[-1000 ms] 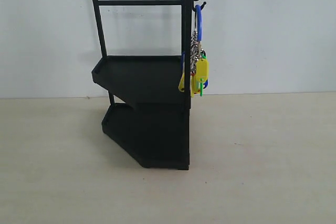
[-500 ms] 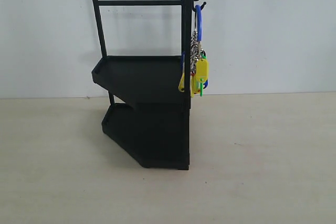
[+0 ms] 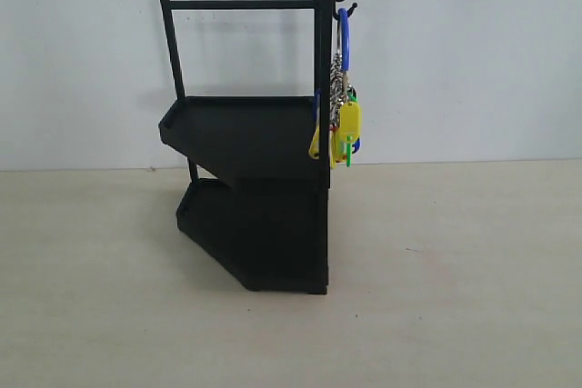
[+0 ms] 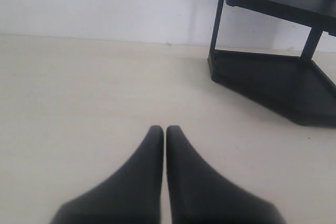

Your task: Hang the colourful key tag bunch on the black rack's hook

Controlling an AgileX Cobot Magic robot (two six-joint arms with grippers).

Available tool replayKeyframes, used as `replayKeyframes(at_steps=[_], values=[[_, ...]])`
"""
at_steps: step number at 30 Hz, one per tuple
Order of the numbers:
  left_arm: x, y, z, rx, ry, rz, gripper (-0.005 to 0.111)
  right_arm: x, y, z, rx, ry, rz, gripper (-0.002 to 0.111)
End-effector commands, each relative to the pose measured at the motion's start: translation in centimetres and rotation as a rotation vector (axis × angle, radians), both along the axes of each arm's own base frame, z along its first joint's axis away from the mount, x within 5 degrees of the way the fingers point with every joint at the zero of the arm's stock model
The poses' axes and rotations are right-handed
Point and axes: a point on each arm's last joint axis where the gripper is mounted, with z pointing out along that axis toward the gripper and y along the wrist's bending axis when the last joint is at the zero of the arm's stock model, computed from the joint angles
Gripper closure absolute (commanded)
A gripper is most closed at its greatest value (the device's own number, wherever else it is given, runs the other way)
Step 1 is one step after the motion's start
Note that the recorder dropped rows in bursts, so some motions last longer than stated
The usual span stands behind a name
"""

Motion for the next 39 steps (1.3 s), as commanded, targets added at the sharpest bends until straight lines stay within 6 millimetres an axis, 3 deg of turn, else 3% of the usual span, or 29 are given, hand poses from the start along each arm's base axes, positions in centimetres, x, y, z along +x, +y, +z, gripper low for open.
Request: replayKeyframes(at_steps=[1, 39], values=[[0.00, 0.02, 0.13, 0.008, -0.011, 0.000, 0.102, 0.01, -0.25, 0.06, -0.021, -0.009, -0.038, 0.108], [0.00, 0.02, 0.13, 0.008, -0.011, 0.000, 0.102, 0.04, -0.38, 0.09, -0.022, -0.012, -0.062, 0.108]])
